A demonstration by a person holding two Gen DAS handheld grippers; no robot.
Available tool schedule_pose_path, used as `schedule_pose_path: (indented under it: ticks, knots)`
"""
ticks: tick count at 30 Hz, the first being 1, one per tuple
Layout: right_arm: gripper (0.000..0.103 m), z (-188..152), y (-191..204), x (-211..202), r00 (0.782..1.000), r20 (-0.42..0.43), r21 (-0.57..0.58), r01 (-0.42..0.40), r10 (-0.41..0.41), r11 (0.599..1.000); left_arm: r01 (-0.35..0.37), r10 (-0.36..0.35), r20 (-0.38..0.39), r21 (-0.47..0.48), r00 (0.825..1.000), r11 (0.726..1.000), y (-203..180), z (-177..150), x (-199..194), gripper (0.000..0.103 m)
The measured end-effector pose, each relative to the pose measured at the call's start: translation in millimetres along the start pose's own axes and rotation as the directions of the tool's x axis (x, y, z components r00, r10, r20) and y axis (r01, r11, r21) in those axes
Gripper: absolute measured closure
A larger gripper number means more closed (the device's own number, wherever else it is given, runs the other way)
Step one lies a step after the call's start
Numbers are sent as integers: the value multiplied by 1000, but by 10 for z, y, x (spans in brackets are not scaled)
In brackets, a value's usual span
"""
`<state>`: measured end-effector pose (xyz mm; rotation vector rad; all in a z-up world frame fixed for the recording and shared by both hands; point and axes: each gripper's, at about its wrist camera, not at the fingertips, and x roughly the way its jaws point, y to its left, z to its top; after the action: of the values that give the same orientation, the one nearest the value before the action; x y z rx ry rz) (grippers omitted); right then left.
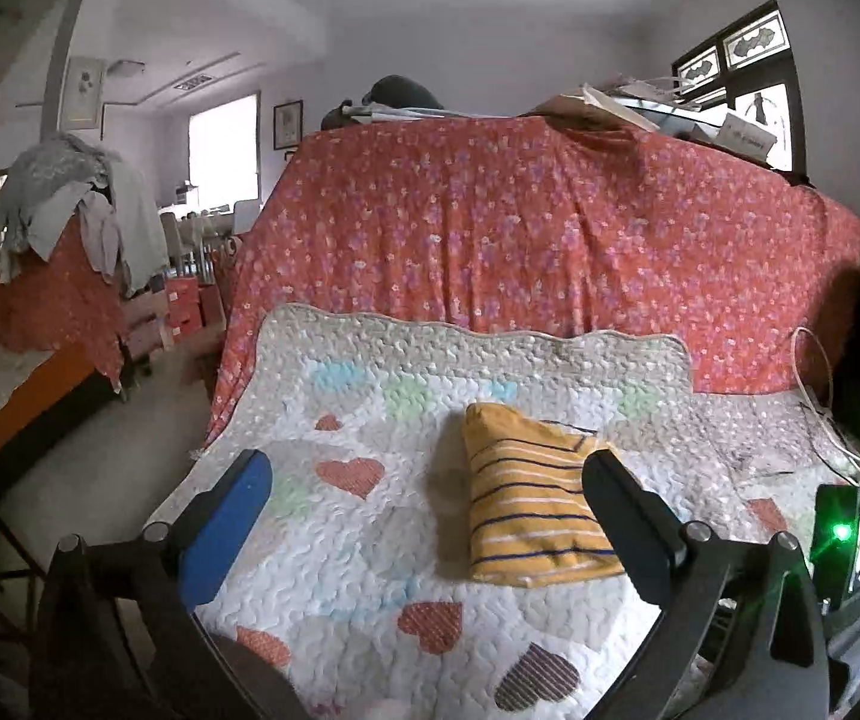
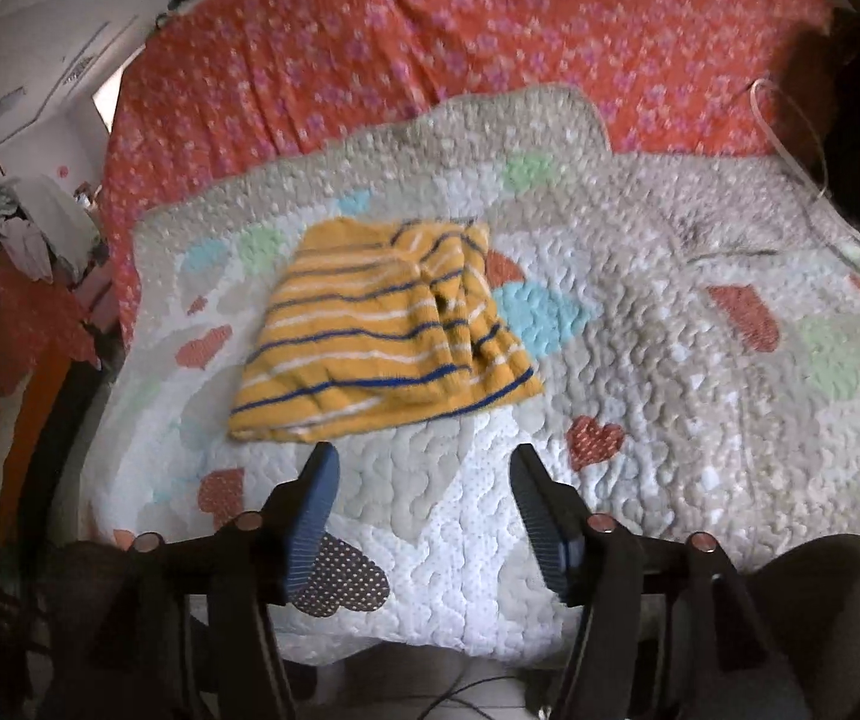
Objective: Fold small clothes
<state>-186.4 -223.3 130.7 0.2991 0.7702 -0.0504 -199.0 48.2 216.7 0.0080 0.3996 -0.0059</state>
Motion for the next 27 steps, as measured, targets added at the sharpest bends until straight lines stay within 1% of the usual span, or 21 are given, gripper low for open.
schedule_pose_path:
  ticks: [2, 4, 6, 8, 10, 13, 16, 20, 22, 27]
  knots:
    - [24, -8, 2, -78, 1000, 21, -9, 11, -11, 1000, 44, -43, -25, 23, 999, 999, -60, -28, -47, 0]
    - [22, -33, -4, -87, 999, 28, -20, 34, -34, 999, 63, -59, -68, 65, 996, 996, -162, -102, -6, 0]
    - [21, -57, -25, -17, 998, -2, -19, 56, -56, 998, 67, -56, -118, 94, 991, 993, -280, -195, 71, 0]
    - [21, -85, -68, 54, 998, -34, -1, 54, -54, 999, 87, -68, -172, 105, 983, 991, -354, -271, 157, 0]
    - [21, -115, -101, 97, 997, -51, 7, 57, -57, 998, 93, -72, -202, 101, 977, 990, -385, -331, 200, 0]
    - [21, -144, -83, 114, 996, -53, -10, 67, -67, 998, 84, -60, -233, 96, 971, 992, -398, -382, 246, 0]
    - [21, -176, -31, 154, 996, -65, -36, 60, -63, 998, 86, -65, -280, 64, 958, 994, -366, -420, 326, 0]
    - [21, -229, 62, 205, 994, -84, -73, 57, -63, 996, 83, -64, -346, 41, 936, 996, -342, -504, 437, 0]
    - [21, -243, 91, 222, 994, -89, -85, 55, -63, 995, 81, -63, -364, 35, 929, 996, -330, -541, 467, 0]
    - [21, -278, 118, 248, 993, -99, -94, 58, -67, 994, 82, -64, -371, 33, 926, 996, -333, -575, 478, 0]
